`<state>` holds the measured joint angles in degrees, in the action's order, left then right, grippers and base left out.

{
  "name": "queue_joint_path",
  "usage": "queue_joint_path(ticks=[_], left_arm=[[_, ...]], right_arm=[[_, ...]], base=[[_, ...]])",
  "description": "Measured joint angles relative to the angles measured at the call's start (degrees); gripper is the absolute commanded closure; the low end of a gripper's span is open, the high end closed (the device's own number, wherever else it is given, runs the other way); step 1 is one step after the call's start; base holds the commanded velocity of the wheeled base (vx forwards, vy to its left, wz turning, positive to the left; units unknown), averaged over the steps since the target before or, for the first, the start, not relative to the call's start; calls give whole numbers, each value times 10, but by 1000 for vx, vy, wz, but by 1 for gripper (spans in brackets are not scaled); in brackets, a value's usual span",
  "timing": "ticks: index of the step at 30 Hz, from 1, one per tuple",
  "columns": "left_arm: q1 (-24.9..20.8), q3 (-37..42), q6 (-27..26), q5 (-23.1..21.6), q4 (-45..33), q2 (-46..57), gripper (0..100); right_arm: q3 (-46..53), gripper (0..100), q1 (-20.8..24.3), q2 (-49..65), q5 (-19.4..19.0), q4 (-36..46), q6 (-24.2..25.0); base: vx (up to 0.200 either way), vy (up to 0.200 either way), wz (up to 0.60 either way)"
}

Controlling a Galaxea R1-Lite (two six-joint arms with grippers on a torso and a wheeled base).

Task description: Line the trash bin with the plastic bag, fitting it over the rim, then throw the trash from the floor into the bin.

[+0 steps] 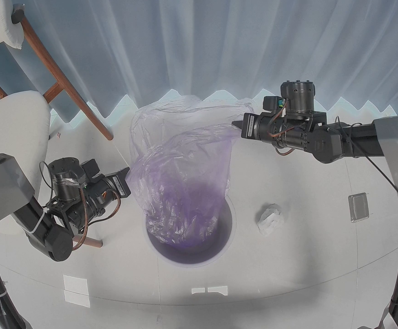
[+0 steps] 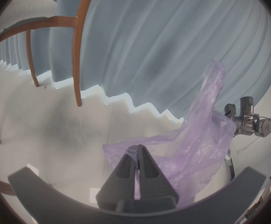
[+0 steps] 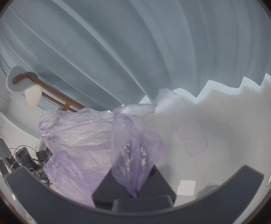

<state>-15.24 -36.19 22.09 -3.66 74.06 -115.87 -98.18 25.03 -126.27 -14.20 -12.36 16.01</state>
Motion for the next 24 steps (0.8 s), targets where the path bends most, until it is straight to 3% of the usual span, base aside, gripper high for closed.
queue_joint_path(ticks=[9, 18, 24], left_arm=[[21, -24, -3, 23, -24, -32, 100], [5, -12, -9, 12, -25, -41, 100], [-17, 13, -46, -11, -24, -43, 100]], right_arm=[[-115, 100, -9, -90, 13, 79, -34], [-100, 100, -19, -118, 10, 79, -58], [-60, 100, -23, -110, -4, 77, -62]], base=[[0, 0, 0], [0, 0, 0], [0, 0, 0]])
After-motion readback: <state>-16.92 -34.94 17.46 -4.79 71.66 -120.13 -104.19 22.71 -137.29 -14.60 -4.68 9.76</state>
